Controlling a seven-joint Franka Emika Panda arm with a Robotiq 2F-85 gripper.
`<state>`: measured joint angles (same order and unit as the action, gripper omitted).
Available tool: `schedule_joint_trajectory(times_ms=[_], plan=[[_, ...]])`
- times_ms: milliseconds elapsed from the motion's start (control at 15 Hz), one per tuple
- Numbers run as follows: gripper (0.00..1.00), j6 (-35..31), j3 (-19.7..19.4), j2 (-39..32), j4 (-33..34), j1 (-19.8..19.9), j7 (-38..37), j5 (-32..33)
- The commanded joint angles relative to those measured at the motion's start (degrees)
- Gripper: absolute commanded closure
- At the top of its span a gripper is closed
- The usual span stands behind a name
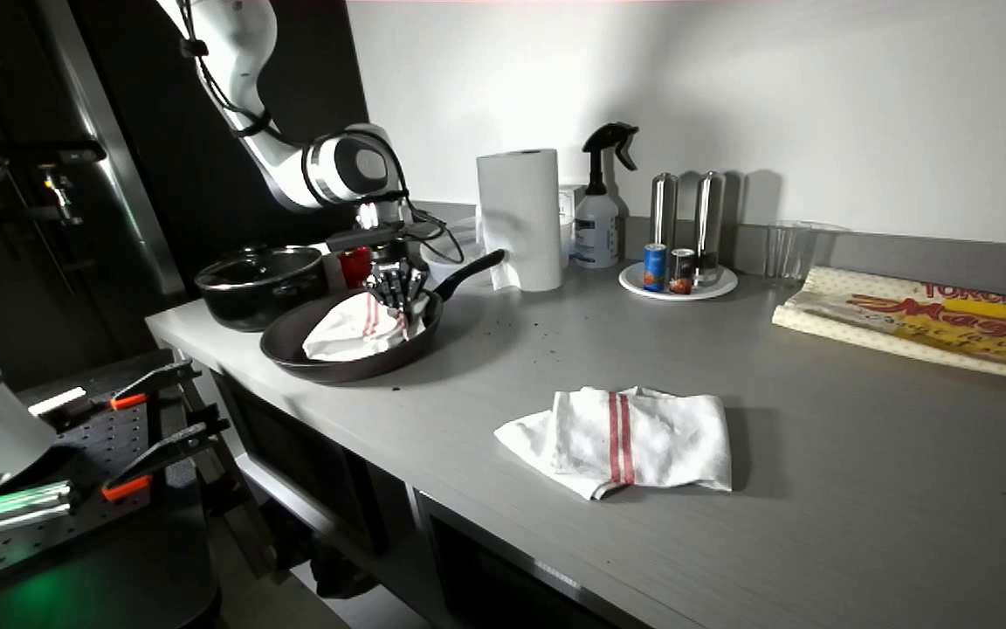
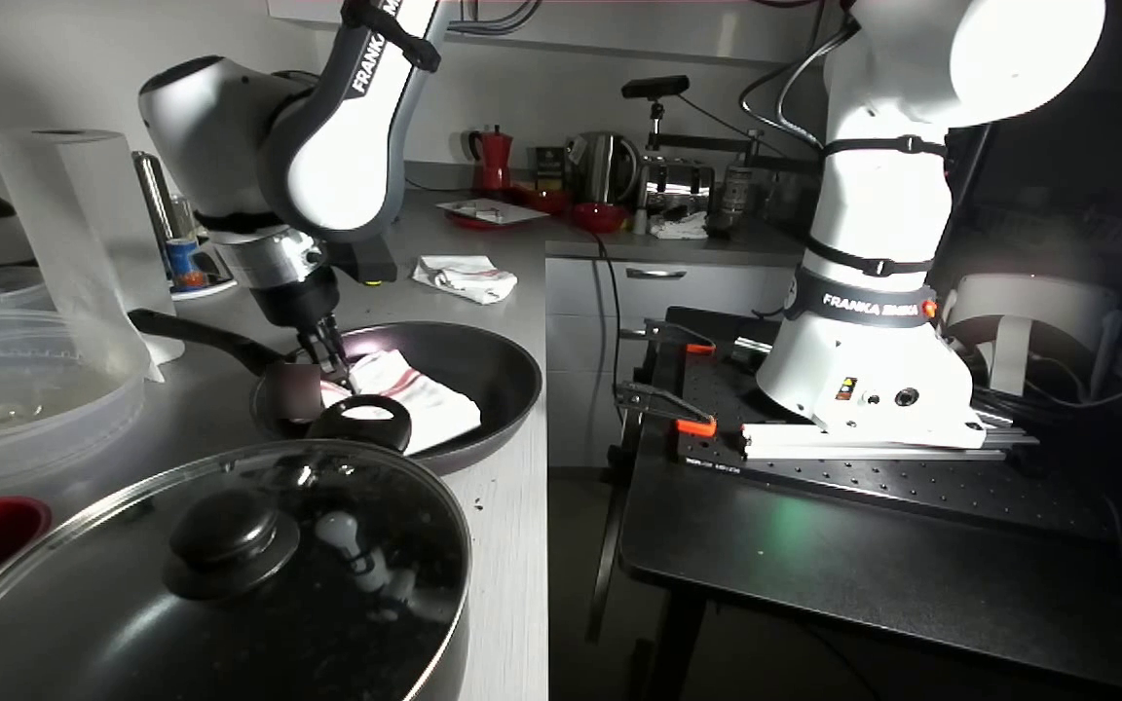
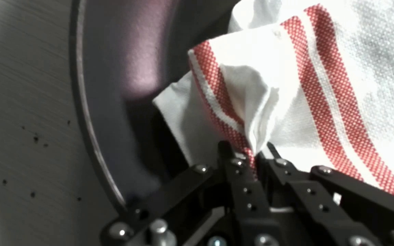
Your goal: Use the left towel to wipe the pan
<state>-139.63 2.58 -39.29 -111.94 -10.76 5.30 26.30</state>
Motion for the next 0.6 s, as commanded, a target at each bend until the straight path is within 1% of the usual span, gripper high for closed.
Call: schedule_joint_trajectory(times_ms=[0, 267, 400, 533], plan=[[0.97, -0.1, 1.5, -3.7, 3.0, -3.3, 0.7, -0.3], [0.97, 1.0, 2.9, -3.7, 1.6, -5.5, 2.2, -0.2], [0.97, 2.2, 3.5, -2.6, 0.1, -4.9, 4.1, -0.7], [0.97, 3.2, 4.1, -0.9, -1.7, -3.5, 6.5, -1.5]])
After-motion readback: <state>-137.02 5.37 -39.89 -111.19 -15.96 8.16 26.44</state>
